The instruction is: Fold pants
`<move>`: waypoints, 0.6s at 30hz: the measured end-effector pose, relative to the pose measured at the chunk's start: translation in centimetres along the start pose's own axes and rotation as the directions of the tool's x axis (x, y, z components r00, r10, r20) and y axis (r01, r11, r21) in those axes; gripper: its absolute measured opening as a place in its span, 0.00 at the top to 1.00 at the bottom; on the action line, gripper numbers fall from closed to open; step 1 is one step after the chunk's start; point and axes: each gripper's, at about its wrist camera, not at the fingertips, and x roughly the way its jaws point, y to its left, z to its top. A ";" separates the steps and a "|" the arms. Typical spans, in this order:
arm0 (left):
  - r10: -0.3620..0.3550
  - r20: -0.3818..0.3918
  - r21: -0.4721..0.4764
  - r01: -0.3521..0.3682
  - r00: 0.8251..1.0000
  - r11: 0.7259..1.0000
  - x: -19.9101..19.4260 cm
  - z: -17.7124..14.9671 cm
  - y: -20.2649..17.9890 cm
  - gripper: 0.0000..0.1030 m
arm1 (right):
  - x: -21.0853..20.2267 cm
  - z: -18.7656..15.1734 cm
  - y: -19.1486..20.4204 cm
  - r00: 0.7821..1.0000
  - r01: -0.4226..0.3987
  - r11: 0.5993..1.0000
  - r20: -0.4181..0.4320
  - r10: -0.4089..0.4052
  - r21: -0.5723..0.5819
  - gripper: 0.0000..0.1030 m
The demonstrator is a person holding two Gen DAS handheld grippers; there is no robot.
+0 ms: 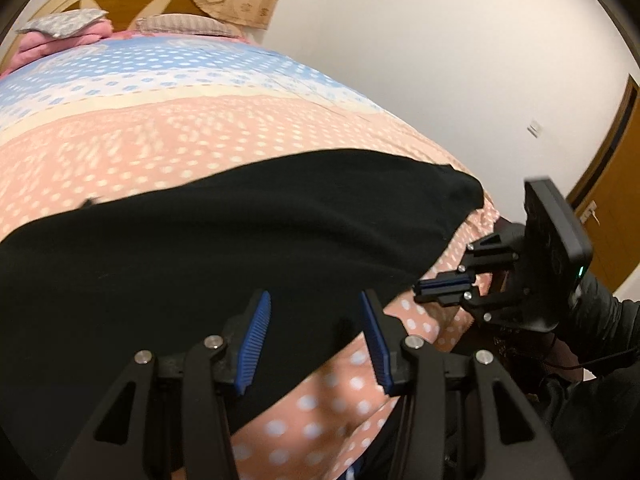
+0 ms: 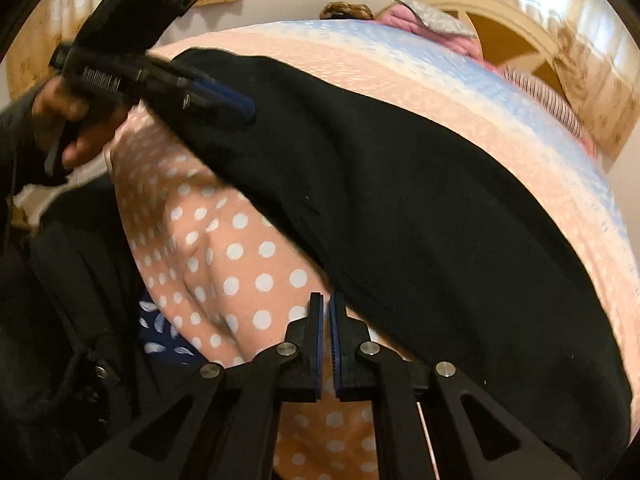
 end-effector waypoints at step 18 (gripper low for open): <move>-0.006 -0.079 0.034 0.009 0.997 0.999 2.4 -0.6 -1.0 0.51 | -14.3 -18.0 -33.4 0.967 0.080 0.430 0.034 -0.251 0.899 0.54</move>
